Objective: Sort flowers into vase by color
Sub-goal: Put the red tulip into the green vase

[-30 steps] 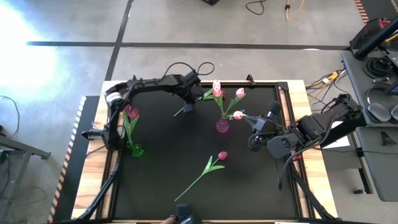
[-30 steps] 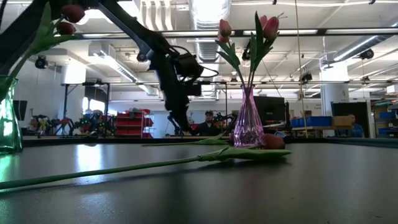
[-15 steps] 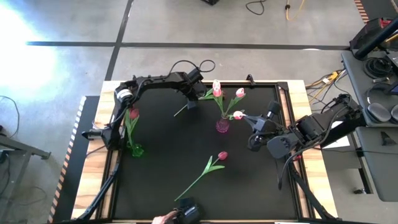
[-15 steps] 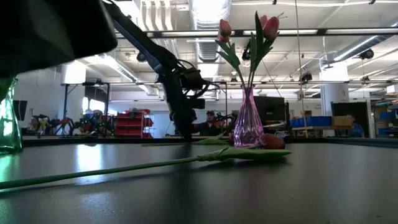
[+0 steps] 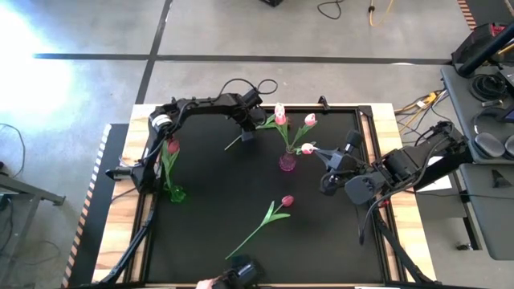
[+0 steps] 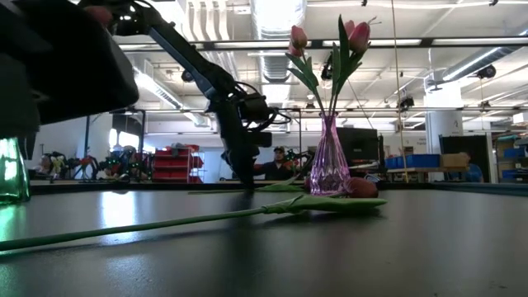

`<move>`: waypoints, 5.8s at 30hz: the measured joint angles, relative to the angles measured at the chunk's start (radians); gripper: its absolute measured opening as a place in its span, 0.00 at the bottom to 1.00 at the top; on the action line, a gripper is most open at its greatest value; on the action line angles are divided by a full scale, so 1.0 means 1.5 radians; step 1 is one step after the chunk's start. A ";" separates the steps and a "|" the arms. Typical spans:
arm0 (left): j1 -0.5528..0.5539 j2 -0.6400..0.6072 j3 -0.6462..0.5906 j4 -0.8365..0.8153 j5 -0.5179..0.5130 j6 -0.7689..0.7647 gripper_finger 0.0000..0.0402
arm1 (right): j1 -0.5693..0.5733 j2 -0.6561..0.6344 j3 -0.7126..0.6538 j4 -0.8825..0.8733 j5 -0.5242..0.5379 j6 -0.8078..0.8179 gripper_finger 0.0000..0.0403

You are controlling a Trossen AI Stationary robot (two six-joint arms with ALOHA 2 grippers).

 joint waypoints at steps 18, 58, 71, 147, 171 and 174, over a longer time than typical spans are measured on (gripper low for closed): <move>0.022 -0.099 -0.007 0.031 0.004 -0.039 0.00 | 0.000 0.000 -0.008 0.000 0.002 0.000 0.02; 0.046 -1.142 -0.488 0.214 0.070 -0.169 0.00 | 0.000 0.004 -0.046 0.056 0.043 -0.007 0.02; 0.046 -1.329 -0.432 0.105 0.127 -0.209 0.00 | -0.001 0.006 -0.046 0.061 0.044 -0.007 0.02; 0.086 -1.464 -0.660 0.089 0.522 -0.201 0.00 | -0.027 0.137 -0.088 0.663 -0.179 -0.393 0.02; 0.085 -1.464 -0.818 0.507 0.366 -0.359 0.00 | -0.172 0.333 -0.091 0.963 -0.424 -0.426 0.02; 0.082 -1.464 -0.840 0.562 0.365 -0.377 0.00 | -0.172 0.332 -0.091 0.964 -0.424 -0.426 0.02</move>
